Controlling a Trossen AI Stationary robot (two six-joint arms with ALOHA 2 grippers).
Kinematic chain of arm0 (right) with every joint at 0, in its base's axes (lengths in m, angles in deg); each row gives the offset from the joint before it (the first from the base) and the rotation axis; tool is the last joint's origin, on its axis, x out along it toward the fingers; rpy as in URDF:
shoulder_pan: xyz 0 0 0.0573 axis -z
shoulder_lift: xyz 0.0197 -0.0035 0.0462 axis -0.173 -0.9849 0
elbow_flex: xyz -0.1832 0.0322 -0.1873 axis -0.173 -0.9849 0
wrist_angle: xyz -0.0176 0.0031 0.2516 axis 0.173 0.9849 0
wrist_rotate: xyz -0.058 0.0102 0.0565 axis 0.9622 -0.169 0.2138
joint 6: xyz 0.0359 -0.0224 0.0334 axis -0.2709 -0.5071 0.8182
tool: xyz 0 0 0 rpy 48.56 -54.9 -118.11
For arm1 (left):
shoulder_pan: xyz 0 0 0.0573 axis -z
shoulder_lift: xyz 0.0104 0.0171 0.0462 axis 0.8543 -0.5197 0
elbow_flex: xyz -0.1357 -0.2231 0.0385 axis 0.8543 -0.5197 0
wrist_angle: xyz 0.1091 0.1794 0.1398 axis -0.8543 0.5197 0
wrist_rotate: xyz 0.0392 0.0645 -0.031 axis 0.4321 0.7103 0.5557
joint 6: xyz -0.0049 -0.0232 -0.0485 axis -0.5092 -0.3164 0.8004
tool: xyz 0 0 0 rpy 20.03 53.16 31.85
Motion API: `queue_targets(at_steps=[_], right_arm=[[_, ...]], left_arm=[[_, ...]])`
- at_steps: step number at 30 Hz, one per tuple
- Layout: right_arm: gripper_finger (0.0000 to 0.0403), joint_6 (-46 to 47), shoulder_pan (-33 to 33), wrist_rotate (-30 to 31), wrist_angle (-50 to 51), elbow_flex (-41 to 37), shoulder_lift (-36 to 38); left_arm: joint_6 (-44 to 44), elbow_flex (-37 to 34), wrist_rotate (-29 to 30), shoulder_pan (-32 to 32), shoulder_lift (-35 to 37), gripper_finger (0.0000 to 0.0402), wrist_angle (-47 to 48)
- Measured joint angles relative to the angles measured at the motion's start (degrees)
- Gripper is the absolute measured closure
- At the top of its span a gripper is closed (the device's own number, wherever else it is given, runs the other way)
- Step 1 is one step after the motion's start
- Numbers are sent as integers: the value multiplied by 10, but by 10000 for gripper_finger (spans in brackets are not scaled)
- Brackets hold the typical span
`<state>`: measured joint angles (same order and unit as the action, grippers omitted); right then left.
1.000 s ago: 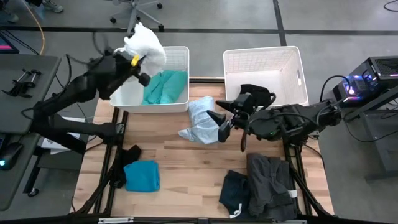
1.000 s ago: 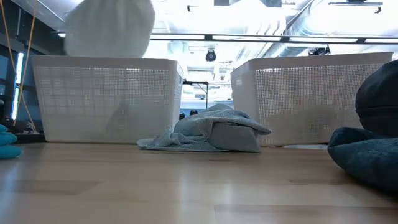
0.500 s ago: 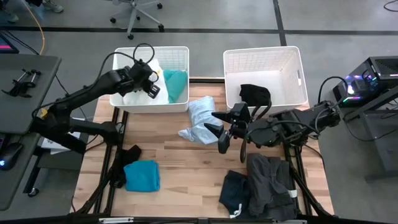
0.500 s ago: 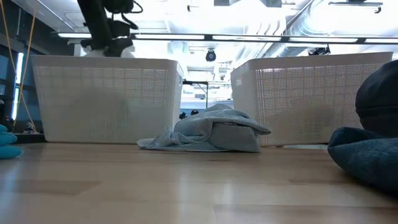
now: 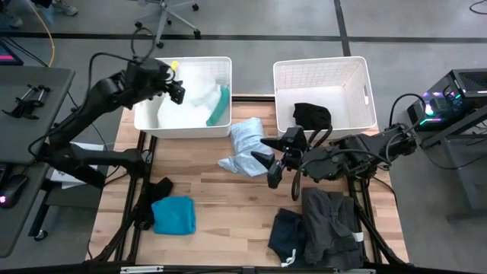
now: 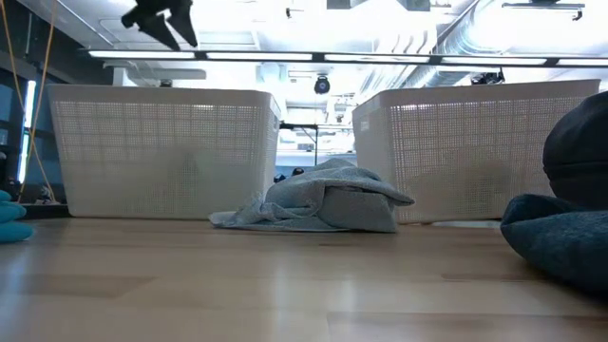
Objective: Sort clothes
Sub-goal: Put the light blue shirt into the left white bin
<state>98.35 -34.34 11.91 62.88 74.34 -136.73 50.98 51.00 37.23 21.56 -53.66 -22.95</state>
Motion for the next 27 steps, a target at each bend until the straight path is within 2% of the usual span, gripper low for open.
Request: queue_targets(at_steps=[5,8,13,18,23,27], right_arm=[[179,20,7,12,34,0,-9],[179,-7,21,-51,48,0,-33],[179,-74,48,-158,50,0,-108],[179,-124,79,-152,90,-1,-187],[174,-25,138,-165,157,-1,-242],[150,-5,183,-201,160,-1,-265]], left_arm=[[0,-22,0,0,6,158,12],[3,-58,-13,0,3,158,16],[45,-119,-122,16,3,158,4],[82,-136,-222,53,5,158,-17],[90,-136,-245,100,17,158,-46],[91,-136,-245,127,28,158,-62]])
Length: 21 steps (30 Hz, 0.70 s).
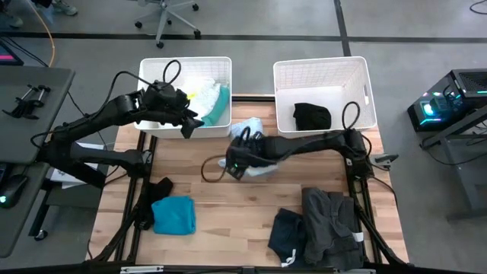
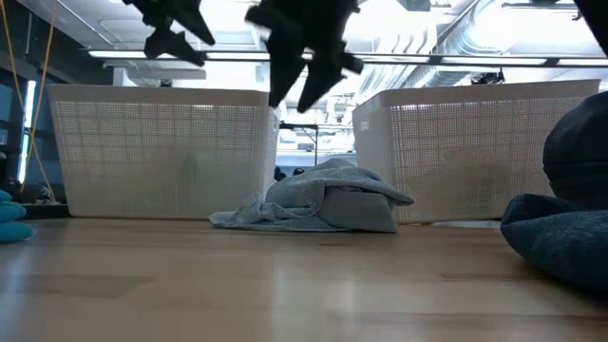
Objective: Sort clothes
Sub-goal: Put the light blue shirt into the left white bin
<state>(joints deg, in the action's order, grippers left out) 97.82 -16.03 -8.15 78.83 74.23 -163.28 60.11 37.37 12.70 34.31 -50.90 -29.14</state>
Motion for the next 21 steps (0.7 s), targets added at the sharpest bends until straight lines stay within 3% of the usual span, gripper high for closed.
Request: queue_targets(at_steps=[5,10,16,21], right_arm=[[123,23,41,-5,27,0,-27],[132,40,61,-41,56,0,-72],[179,28,50,-142,63,1,-146],[254,27,18,-207,62,5,-182]], left_arm=[[0,0,1,18,5,158,-11],[7,0,1,28,5,158,-10],[15,0,6,39,5,158,-10],[25,0,7,52,5,158,-10]])
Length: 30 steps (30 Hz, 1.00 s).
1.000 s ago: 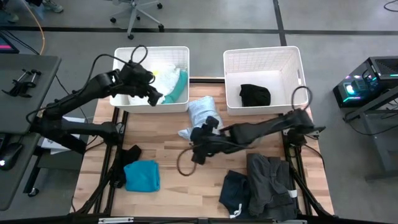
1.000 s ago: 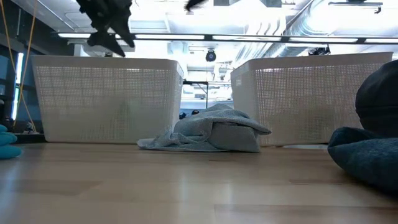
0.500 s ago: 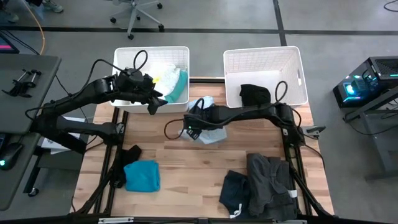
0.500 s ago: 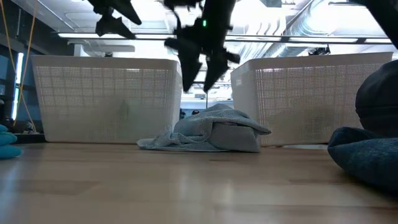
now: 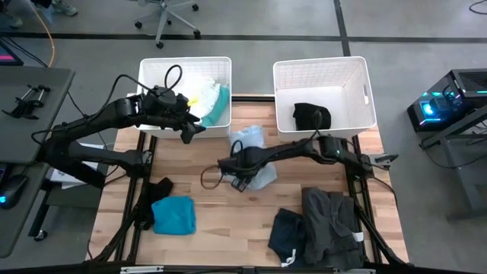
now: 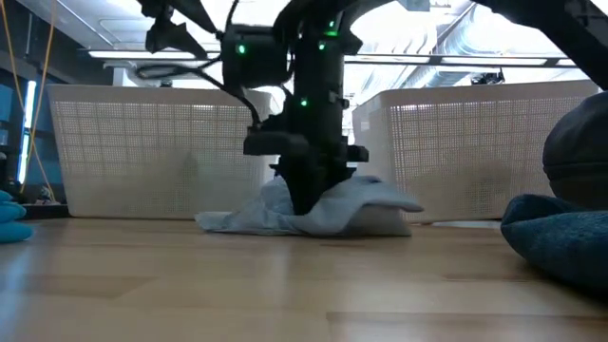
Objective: Sort clothes
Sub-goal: Put the light blue shirt into the left white bin
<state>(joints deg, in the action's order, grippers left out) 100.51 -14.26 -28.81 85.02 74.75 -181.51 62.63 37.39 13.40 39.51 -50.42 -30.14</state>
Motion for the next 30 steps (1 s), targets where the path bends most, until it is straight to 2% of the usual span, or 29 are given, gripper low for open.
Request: queue_targets(at_steps=[5,7,12,18,20,25,30], right_arm=[[366,13,-51,8,0,-2,16],[388,19,-73,23,4,-5,30],[375,57,-123,73,17,-7,102],[395,79,-159,157,27,-7,193],[392,78,-165,179,23,-6,229],[394,65,-173,222,5,-5,289],[394,19,-172,257,-46,-5,323]], left_arm=[[-1,0,0,16,0,158,0],[-1,0,1,24,0,158,-1],[-8,0,2,52,5,158,-33],[-67,0,1,97,6,158,-99],[-101,0,-20,116,5,158,-136],[-175,0,-125,163,-20,158,-230],[-241,0,-138,203,-83,158,-281]])
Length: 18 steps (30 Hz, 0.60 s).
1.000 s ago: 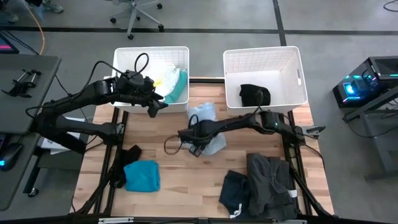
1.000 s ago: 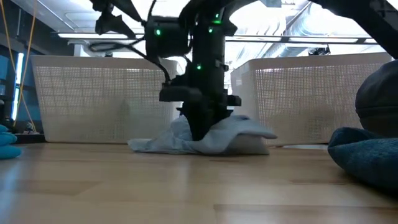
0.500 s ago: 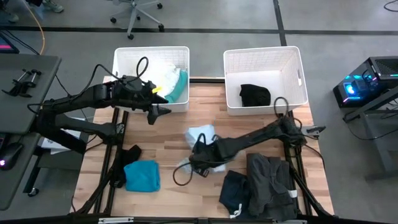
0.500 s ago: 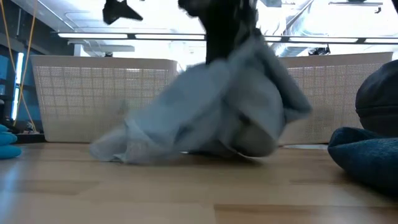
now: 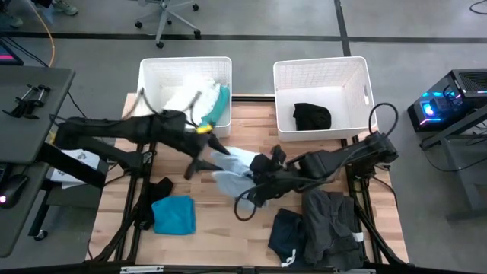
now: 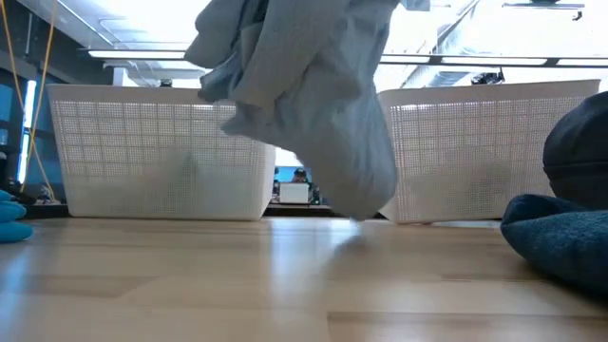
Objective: Sort clothes
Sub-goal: Put the light blue shirt into the left white bin
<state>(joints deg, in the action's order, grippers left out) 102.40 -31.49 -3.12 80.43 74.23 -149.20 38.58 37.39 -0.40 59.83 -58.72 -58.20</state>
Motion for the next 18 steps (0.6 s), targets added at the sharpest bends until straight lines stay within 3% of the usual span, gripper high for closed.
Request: queue_targets(at_steps=[7,12,18], right_arm=[[392,-46,5,-3,-49,0,2],[392,-45,5,-8,-46,0,1],[392,-32,4,-16,-44,-1,1]], left_arm=[[41,0,1,7,-113,141,-83],[62,0,-59,7,-168,122,-88],[60,1,-89,18,-203,144,-85]])
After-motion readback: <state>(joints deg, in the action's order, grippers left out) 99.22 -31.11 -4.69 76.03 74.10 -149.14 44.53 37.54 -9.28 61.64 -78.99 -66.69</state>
